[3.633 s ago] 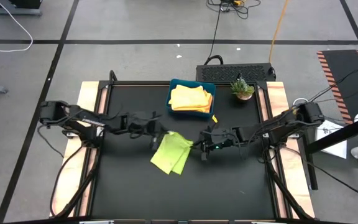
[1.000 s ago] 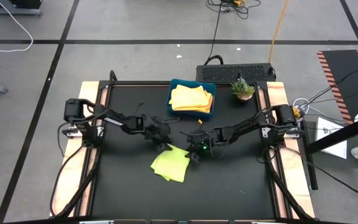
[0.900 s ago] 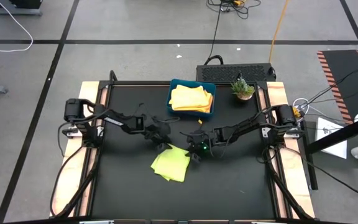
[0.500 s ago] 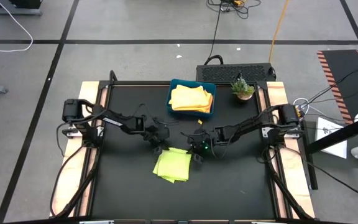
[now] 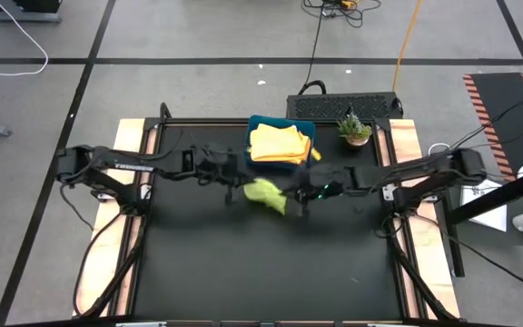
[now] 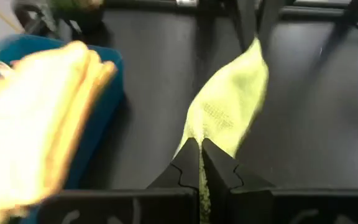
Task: Fold microfiber towels
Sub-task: Put the green microfiber cloth into the dark blue bin
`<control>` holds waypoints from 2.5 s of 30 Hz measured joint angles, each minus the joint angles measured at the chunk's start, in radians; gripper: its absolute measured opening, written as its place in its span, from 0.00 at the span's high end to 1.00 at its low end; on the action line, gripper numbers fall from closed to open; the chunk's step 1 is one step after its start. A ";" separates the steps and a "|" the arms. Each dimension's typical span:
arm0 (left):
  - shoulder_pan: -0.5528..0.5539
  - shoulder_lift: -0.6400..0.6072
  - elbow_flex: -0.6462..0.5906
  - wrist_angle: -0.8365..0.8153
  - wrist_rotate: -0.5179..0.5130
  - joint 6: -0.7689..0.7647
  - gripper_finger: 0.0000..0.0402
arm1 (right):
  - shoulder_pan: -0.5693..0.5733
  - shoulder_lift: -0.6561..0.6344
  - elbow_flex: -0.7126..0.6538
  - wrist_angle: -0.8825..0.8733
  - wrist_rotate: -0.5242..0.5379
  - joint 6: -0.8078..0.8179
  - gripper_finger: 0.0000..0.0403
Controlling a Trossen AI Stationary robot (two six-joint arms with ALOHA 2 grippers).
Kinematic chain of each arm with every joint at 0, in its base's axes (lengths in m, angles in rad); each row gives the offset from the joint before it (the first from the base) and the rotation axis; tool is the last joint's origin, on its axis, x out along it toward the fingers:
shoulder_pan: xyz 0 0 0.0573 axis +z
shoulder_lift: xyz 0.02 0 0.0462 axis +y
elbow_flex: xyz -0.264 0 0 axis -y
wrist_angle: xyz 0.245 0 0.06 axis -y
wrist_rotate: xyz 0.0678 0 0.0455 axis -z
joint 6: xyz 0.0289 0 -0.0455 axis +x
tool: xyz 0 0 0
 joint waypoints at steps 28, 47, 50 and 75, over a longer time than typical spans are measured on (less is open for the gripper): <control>0.374 0.205 0.243 0.328 0.054 0.228 1.00 | -0.568 -0.121 0.002 0.115 -0.015 -0.323 1.00; 0.493 0.488 0.457 0.382 0.125 0.484 0.99 | -0.817 0.092 0.002 0.310 -0.197 -0.395 1.00; 0.480 0.472 0.439 0.299 0.163 0.542 0.99 | -0.810 0.093 0.001 0.273 -0.241 -0.403 1.00; 0.280 0.457 0.436 -0.207 0.024 0.723 0.68 | -0.644 0.091 0.001 -0.092 -0.448 -0.429 0.71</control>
